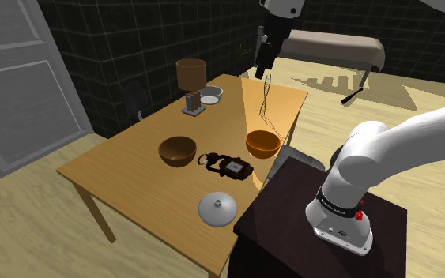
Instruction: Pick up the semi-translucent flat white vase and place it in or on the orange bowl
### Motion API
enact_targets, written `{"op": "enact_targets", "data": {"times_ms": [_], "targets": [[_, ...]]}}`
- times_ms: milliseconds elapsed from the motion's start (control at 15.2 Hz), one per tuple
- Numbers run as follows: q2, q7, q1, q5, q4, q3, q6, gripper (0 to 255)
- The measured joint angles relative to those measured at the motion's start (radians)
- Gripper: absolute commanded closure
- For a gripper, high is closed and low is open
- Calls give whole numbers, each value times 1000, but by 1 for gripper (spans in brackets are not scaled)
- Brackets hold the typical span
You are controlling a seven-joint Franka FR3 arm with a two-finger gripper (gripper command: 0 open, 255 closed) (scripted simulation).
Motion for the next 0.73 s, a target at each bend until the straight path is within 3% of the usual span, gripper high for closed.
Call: {"op": "enact_targets", "data": {"times_ms": [198,726], "targets": [[1,16,4,6,-30,15,27,0],[-14,122,39,60,-258,119,219,0]]}}
